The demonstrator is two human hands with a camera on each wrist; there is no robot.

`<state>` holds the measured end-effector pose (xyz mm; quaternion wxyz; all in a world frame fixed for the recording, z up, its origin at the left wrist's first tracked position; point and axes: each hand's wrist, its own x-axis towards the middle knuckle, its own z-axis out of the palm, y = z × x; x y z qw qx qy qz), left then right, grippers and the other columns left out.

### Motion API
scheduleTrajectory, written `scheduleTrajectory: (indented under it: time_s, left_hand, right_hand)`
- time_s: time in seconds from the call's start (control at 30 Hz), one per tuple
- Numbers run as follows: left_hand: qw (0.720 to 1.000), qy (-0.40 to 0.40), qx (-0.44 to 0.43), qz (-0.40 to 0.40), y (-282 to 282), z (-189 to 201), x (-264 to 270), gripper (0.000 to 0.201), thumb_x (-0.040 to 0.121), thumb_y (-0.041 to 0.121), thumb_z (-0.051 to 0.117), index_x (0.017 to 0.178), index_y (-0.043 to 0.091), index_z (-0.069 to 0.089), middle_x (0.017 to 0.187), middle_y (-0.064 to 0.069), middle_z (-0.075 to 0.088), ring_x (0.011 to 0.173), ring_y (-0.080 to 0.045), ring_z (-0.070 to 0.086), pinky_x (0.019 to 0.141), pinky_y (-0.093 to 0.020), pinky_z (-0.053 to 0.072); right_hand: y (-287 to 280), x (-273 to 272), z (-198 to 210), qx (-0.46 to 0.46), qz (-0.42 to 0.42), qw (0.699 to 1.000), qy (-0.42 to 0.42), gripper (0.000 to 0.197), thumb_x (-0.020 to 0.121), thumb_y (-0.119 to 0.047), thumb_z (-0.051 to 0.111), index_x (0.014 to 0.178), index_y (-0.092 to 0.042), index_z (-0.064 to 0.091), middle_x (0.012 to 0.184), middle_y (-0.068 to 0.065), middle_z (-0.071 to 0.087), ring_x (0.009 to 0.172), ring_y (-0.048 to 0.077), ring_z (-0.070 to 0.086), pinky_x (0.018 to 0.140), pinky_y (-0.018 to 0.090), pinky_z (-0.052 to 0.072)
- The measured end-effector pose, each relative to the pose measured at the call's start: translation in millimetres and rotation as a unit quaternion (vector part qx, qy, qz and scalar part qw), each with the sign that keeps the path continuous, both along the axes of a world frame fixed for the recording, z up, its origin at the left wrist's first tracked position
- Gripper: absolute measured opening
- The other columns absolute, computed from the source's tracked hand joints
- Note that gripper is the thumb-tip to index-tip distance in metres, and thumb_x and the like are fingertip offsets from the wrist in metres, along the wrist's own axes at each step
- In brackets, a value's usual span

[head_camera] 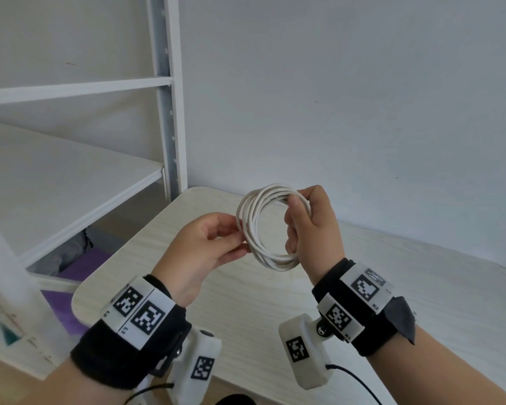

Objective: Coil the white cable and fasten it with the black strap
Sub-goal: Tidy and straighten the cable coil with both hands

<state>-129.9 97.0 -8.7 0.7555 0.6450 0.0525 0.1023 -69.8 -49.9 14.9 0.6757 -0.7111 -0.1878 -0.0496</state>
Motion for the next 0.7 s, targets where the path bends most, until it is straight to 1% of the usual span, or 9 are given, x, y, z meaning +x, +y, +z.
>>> scheduleTrajectory:
  time_s: [0.1,0.2,0.23,0.3,0.37,0.47,0.53,0.6,0.7]
  left_hand:
    - [1.000,-0.003,0.004,0.020,-9.5,-3.7,-0.6,0.016,0.084,-0.003,0.062,0.097,0.004,0.063,0.084,-0.010,0.070,0.075,-0.014,0.069,0.071,-0.021,0.056]
    - [0.998,-0.015,0.047,0.048,-19.7,-5.6,-1.2,0.016,0.083,0.002,0.065,0.096,0.011,0.067,0.087,-0.002,0.072,0.081,-0.011,0.066,0.073,-0.020,0.053]
    - [0.996,-0.018,0.065,0.058,-21.0,-6.6,-1.0,0.015,0.082,0.007,0.067,0.094,0.016,0.069,0.089,0.000,0.073,0.084,-0.011,0.066,0.076,-0.021,0.052]
    - [0.994,-0.011,0.089,0.068,-20.9,-7.8,-0.5,0.013,0.079,0.018,0.071,0.090,0.022,0.072,0.095,0.001,0.073,0.095,-0.018,0.065,0.088,-0.032,0.052]
    - [0.995,-0.009,0.086,0.056,-21.2,-6.3,-1.7,0.011,0.078,0.020,0.072,0.088,0.023,0.074,0.098,0.000,0.073,0.100,-0.018,0.065,0.094,-0.037,0.049]
    - [0.996,-0.025,0.087,0.017,-23.1,-2.0,-5.0,0.014,0.085,0.013,0.064,0.090,0.020,0.075,0.100,0.001,0.074,0.099,-0.011,0.067,0.096,-0.033,0.049]
    - [0.998,-0.030,0.058,-0.008,-21.7,0.6,-6.2,0.024,0.092,0.013,0.052,0.092,0.016,0.075,0.105,-0.003,0.072,0.102,-0.014,0.066,0.096,-0.036,0.049]
    - [0.999,-0.020,0.024,-0.029,-18.2,2.5,-5.5,0.035,0.098,0.020,0.039,0.098,0.012,0.073,0.104,-0.006,0.073,0.102,-0.018,0.067,0.093,-0.036,0.051]
    - [0.998,-0.007,0.056,-0.010,-13.1,2.4,-2.1,0.037,0.097,0.030,0.043,0.099,0.009,0.073,0.096,-0.005,0.076,0.094,-0.015,0.071,0.088,-0.031,0.054]
  right_hand:
    - [0.2,0.9,-0.7,0.010,-0.005,1.000,0.001,0.014,0.095,-0.017,0.042,0.081,-0.015,0.041,0.063,0.002,0.043,0.040,0.012,0.029,0.040,0.025,0.028]
    - [0.8,1.4,-2.1,0.015,-0.014,1.000,-0.006,0.017,0.096,-0.017,0.042,0.078,-0.017,0.041,0.063,0.001,0.044,0.037,0.009,0.033,0.042,0.028,0.035]
    - [0.9,1.6,-2.2,0.013,-0.016,1.000,-0.014,0.017,0.096,-0.017,0.042,0.078,-0.017,0.041,0.063,0.001,0.044,0.035,0.006,0.034,0.045,0.029,0.039]
    - [0.9,1.9,-1.9,0.010,-0.018,0.999,-0.025,0.018,0.096,-0.016,0.042,0.077,-0.017,0.042,0.062,0.001,0.044,0.034,0.003,0.037,0.050,0.031,0.046]
    - [1.1,1.7,-1.4,0.014,-0.015,1.000,-0.017,0.019,0.096,-0.016,0.043,0.076,-0.018,0.042,0.062,0.000,0.043,0.034,0.002,0.039,0.053,0.032,0.050]
    - [1.2,2.4,-0.4,0.017,-0.010,1.000,-0.004,0.019,0.095,-0.016,0.042,0.076,-0.018,0.042,0.063,0.002,0.042,0.033,0.002,0.038,0.049,0.031,0.050]
    - [1.2,4.1,0.1,0.007,-0.013,1.000,-0.002,0.019,0.095,-0.017,0.042,0.077,-0.017,0.041,0.063,0.002,0.042,0.033,0.002,0.037,0.046,0.030,0.048]
    - [1.3,6.3,-0.3,-0.010,-0.017,1.000,-0.006,0.019,0.095,-0.018,0.043,0.076,-0.018,0.041,0.063,0.002,0.043,0.034,0.002,0.038,0.045,0.030,0.048]
    - [2.6,6.2,-0.8,-0.020,-0.007,1.000,0.007,0.019,0.095,-0.018,0.043,0.076,-0.018,0.041,0.064,0.002,0.043,0.034,0.001,0.039,0.044,0.029,0.049]
